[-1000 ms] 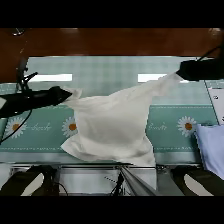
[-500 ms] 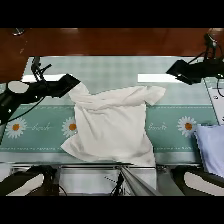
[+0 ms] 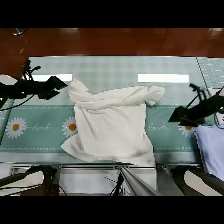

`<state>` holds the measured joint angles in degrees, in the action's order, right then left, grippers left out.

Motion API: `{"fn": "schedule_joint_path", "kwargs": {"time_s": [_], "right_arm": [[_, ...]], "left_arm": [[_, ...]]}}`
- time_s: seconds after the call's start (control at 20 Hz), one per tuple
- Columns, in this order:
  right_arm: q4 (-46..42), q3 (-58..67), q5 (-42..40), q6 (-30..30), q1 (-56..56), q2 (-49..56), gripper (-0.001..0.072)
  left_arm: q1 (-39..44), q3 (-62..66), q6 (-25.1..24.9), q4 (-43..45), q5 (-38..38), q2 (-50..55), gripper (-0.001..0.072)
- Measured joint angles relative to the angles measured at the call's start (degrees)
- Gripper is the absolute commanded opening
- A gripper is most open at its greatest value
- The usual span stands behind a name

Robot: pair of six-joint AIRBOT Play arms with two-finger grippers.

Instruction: Fold the shirts.

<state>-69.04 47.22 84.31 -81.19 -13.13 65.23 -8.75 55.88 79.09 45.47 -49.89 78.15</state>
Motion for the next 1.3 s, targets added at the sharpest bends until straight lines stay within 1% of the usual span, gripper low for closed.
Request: {"fn": "schedule_joint_path", "kwargs": {"time_s": [0.2, 0.25, 0.3, 0.35, 0.5, 0.65, 0.95, 1.0, 1.05, 1.1, 1.15, 1.3], "right_arm": [[0.7, -6.8, 0.3, 0.7, 4.0, -0.8, 0.0621], [0.9, -7.6, 0.0, 0.6, 5.2, -0.9, 0.0621], [1.0, -8.2, -0.4, 0.5, 6.3, -1.0, 0.0622], [1.0, -8.7, -1.0, 0.1, 7.6, -1.0, 0.0621], [1.2, -9.4, -2.8, -0.9, 11.4, -0.9, 0.0622], [1.3, -9.6, -4.0, -1.6, 15.6, 0.8, 0.0621], [5.1, -9.7, -7.1, -2.1, 24.3, 6.5, 0.0619], [5.9, -9.7, -7.6, -2.2, 25.7, 7.4, 0.0591], [6.3, -9.7, -8.0, -2.2, 26.9, 7.9, 0.0439], [7.0, -9.7, -8.3, -2.2, 27.8, 8.4, 0.0119], [7.3, -9.7, -8.6, -2.2, 28.5, 8.7, 0.0020], [7.9, -9.6, -8.7, -0.8, 29.2, 9.2, 0.0021]], "left_arm": [[3.0, 6.1, -3.3, -3.4, -1.4, 8.4, 0.0695], [3.6, 8.1, -3.7, -4.0, -1.7, 10.3, 0.0504], [4.1, 10.3, -3.9, -4.0, -3.2, 12.3, 0.0015], [4.3, 12.3, -4.2, -4.0, -5.4, 13.9, 0.0029], [4.4, 17.6, -4.7, -2.1, -11.6, 17.4, 0.0029], [4.4, 20.6, -4.8, 1.3, -16.2, 18.9, 0.0029], [4.5, 22.2, -4.9, 3.9, -19.5, 19.6, 0.0030], [4.5, 22.3, -4.9, 4.0, -19.6, 19.6, 0.0029], [4.5, 22.3, -4.9, 4.2, -19.8, 19.7, 0.0029], [4.5, 22.4, -4.9, 4.3, -20.1, 19.7, 0.0029], [4.5, 22.4, -4.9, 4.3, -20.1, 19.7, 0.0030], [4.4, 22.4, -4.9, 4.4, -20.6, 19.7, 0.0029]]}}
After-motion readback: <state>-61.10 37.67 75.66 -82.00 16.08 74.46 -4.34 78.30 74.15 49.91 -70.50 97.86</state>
